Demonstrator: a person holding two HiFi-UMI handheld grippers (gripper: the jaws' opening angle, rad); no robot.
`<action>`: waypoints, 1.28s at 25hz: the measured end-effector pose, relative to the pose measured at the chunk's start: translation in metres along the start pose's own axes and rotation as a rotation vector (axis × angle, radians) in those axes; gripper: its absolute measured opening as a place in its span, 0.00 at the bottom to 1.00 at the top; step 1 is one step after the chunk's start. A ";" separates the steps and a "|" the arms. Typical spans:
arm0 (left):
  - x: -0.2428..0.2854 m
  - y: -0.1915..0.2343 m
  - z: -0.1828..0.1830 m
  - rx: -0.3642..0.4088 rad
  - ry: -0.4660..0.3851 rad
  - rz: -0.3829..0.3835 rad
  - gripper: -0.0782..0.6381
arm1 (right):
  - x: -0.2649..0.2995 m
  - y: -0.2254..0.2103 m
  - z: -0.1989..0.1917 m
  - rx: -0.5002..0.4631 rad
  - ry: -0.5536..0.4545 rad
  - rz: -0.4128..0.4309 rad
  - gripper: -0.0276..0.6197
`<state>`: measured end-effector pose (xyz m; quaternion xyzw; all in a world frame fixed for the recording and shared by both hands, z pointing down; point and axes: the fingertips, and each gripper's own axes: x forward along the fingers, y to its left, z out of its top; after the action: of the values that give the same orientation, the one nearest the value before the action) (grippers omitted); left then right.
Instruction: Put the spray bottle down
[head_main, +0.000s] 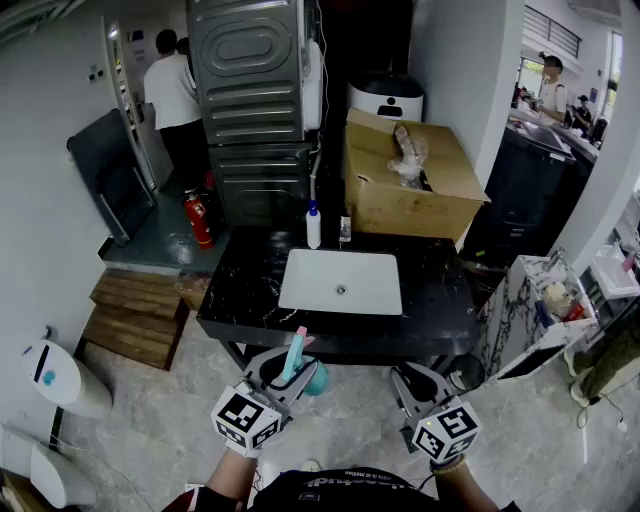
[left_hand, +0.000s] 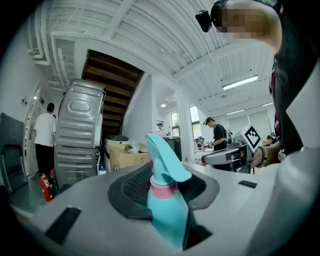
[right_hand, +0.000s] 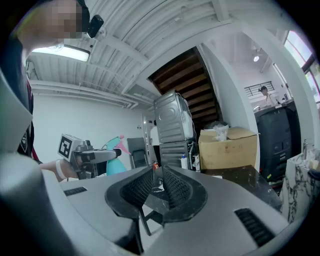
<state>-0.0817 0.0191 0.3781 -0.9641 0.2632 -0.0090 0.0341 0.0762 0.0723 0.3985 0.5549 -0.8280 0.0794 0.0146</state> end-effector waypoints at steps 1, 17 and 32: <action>0.000 -0.002 0.000 0.000 0.000 -0.001 0.32 | -0.001 0.000 -0.001 -0.002 0.003 -0.001 0.16; -0.002 -0.004 0.002 0.007 -0.007 0.038 0.32 | -0.008 -0.008 0.010 -0.003 -0.052 -0.019 0.12; -0.001 -0.008 -0.004 -0.009 0.002 0.058 0.32 | -0.018 -0.011 -0.002 0.020 -0.013 0.001 0.12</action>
<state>-0.0788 0.0261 0.3823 -0.9561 0.2914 -0.0080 0.0297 0.0934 0.0849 0.4002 0.5551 -0.8275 0.0840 0.0036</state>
